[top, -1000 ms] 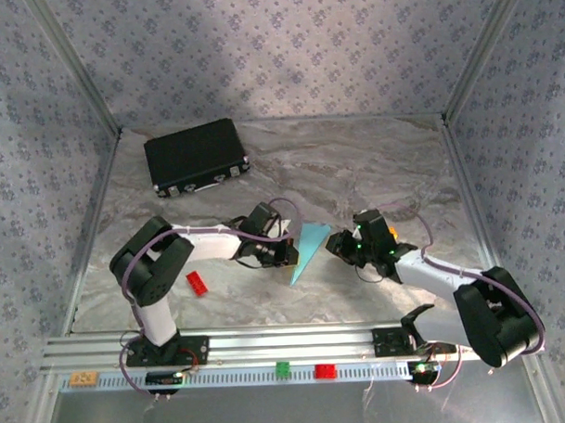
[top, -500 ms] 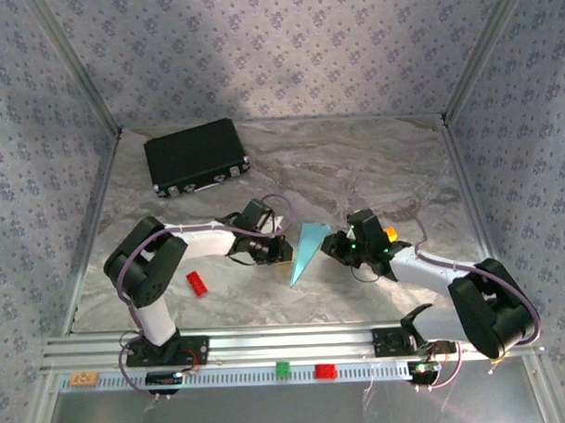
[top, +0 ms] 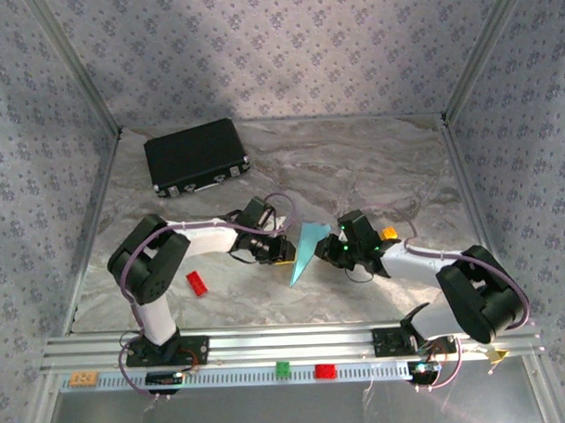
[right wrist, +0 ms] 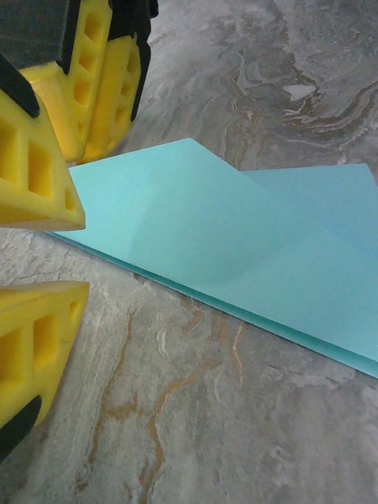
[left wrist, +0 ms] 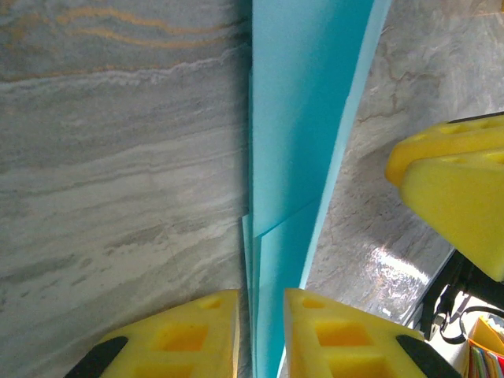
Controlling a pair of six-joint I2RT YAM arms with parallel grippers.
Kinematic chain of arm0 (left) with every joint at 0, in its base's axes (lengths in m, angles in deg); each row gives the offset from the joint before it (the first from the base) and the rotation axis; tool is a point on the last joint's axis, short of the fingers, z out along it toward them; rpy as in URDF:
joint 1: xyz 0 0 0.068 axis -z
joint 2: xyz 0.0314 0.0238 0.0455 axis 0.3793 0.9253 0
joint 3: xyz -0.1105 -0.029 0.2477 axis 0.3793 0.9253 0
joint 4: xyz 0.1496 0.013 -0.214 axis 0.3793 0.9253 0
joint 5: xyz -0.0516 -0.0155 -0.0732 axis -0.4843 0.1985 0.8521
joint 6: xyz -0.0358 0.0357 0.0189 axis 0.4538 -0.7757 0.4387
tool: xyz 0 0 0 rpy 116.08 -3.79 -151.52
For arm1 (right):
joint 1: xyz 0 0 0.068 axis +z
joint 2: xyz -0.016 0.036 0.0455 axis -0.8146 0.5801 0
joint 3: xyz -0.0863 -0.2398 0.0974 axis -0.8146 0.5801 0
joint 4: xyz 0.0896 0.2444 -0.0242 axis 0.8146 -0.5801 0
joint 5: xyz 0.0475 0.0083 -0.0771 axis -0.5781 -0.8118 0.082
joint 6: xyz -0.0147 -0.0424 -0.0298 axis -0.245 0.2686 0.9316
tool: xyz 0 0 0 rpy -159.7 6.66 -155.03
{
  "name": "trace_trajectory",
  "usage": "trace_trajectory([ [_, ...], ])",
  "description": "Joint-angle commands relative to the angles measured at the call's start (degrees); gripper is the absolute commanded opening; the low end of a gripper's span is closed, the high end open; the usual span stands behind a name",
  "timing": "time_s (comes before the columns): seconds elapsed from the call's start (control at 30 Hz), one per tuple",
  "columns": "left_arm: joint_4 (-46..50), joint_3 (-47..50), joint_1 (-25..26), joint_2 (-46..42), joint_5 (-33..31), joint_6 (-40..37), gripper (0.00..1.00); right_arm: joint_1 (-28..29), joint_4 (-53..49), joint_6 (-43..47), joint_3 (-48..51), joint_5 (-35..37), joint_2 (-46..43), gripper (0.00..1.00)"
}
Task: Fold a paper plane with a square sheet of paper (pick it up from the middle)
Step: Move the paper plane to the center of the table.
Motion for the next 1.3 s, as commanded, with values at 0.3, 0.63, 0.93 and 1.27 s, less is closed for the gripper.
trace_trajectory([
  [0.3,3.3,-3.3,0.0,2.9,3.7,-2.8,0.22,1.6,-2.3,0.4,-0.5,-0.7,0.7,0.23],
  [0.63,3.3,-3.2,0.2,4.0,3.8,-3.0,0.16,2.2,3.3,-0.5,1.0,-3.7,1.6,0.18],
  [0.93,1.8,-3.6,0.7,4.2,6.2,-2.9,0.19,2.2,3.1,-0.2,0.6,-4.8,3.9,0.18],
  [1.27,0.7,-3.6,1.1,4.9,8.4,-3.5,0.21,2.2,3.3,-0.4,0.7,-5.0,4.9,0.18],
])
